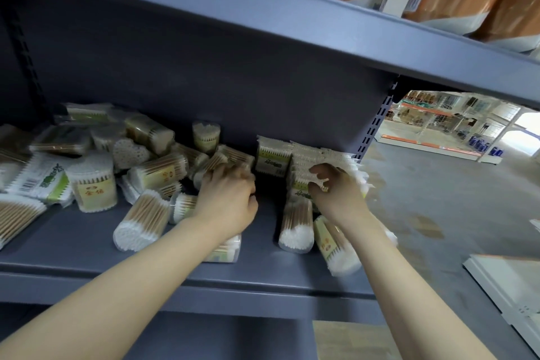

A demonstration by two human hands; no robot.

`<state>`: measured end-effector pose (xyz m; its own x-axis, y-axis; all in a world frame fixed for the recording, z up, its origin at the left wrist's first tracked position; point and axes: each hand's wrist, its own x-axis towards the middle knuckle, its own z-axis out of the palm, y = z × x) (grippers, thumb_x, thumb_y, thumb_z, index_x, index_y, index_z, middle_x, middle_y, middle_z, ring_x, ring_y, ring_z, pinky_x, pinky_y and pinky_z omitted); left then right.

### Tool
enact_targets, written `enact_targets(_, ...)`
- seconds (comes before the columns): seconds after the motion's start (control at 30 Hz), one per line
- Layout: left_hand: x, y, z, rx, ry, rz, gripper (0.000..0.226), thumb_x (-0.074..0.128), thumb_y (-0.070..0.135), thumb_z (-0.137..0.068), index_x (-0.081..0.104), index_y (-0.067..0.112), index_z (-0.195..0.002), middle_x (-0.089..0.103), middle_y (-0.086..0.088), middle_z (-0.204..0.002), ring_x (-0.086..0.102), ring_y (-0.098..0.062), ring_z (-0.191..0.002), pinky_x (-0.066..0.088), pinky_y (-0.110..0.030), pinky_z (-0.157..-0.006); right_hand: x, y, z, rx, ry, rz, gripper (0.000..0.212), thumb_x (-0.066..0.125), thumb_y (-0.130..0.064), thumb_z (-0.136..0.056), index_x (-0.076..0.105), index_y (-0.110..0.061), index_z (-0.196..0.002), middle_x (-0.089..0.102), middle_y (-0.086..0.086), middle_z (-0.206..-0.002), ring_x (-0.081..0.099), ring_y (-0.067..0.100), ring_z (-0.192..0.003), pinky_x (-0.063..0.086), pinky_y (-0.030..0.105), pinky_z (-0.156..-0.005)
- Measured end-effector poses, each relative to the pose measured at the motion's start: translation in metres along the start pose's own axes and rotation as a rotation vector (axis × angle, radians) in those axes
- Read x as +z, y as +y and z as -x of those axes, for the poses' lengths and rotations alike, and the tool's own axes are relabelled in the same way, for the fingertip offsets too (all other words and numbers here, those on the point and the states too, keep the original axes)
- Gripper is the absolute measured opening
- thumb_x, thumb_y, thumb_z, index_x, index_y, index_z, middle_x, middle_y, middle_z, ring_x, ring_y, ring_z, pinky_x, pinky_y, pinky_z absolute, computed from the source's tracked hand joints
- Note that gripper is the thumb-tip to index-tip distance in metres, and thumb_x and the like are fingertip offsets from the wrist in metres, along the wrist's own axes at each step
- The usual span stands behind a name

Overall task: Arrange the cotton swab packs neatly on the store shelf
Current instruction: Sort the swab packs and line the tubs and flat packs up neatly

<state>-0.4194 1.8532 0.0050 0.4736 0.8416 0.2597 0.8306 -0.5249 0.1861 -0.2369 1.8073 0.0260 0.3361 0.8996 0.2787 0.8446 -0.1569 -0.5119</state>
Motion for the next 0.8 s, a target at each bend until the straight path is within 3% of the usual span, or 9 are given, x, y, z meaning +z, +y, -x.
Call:
enact_targets(0.1,-0.004,-0.014,0.006,-0.019,0.009,0.056,0.028,0.044,0.031,-0.09,0.058,0.025,-0.113,0.053,0.002,-0.126,0.046,-0.024,-0.113,0.036,-0.033,-0.093,0.014,-0.012,-0.002,-0.012,-0.024,-0.002,0.032,0.053,-0.014,-0.084,0.056,-0.018,-0.116,0.058,0.006,-0.121,0.056,0.026,-0.105,0.045,0.031,-0.083)
enact_targets(0.27,-0.01,-0.038,0.023,-0.08,0.051,0.078,0.046,0.042,0.036,-0.089,0.044,0.025,-0.134,0.052,-0.002,-0.131,0.046,-0.026,-0.118,0.036,-0.033,-0.095,0.031,-0.033,-0.008,-0.103,-0.059,0.044,0.033,0.05,-0.011,-0.085,0.058,-0.016,-0.117,0.063,0.008,-0.117,0.056,0.028,-0.107,0.037,0.027,-0.075)
enact_targets(0.43,-0.016,-0.071,0.033,-0.036,0.106,0.049,0.039,0.042,0.034,-0.082,0.069,0.018,-0.104,0.061,-0.008,-0.118,0.055,-0.031,-0.107,0.044,-0.041,-0.09,0.05,-0.055,-0.015,-0.159,-0.142,0.022,0.033,0.048,-0.013,-0.088,0.06,-0.017,-0.119,0.06,0.007,-0.124,0.053,0.026,-0.116,0.042,0.029,-0.09)
enact_targets(0.53,-0.022,-0.09,0.038,-0.034,0.163,-0.019,0.042,0.037,0.035,-0.074,0.073,0.016,-0.085,0.068,-0.008,-0.099,0.064,-0.033,-0.088,0.052,-0.043,-0.074,0.062,-0.065,-0.018,-0.177,-0.188,0.044,0.031,0.047,-0.014,-0.089,0.059,-0.019,-0.117,0.061,0.006,-0.121,0.055,0.024,-0.112,0.043,0.029,-0.087)
enact_targets(0.7,-0.026,-0.116,0.043,0.001,0.158,-0.021,0.046,0.038,0.035,-0.077,0.072,0.018,-0.103,0.068,0.0,-0.112,0.063,-0.028,-0.103,0.049,-0.044,-0.083,0.079,-0.076,-0.023,-0.219,-0.271,0.089,0.032,0.041,-0.015,-0.093,0.059,-0.015,-0.118,0.06,0.008,-0.122,0.054,0.025,-0.112,0.042,0.029,-0.087)
enact_targets(0.8,-0.026,-0.125,0.043,0.019,0.113,-0.048,0.05,0.035,0.037,-0.08,0.068,0.02,-0.113,0.066,0.002,-0.116,0.062,-0.026,-0.107,0.046,-0.047,-0.089,0.085,-0.08,-0.028,-0.211,-0.301,0.15,0.028,0.038,-0.016,-0.093,0.063,-0.01,-0.106,0.063,0.011,-0.114,0.056,0.027,-0.106,0.044,0.033,-0.083)
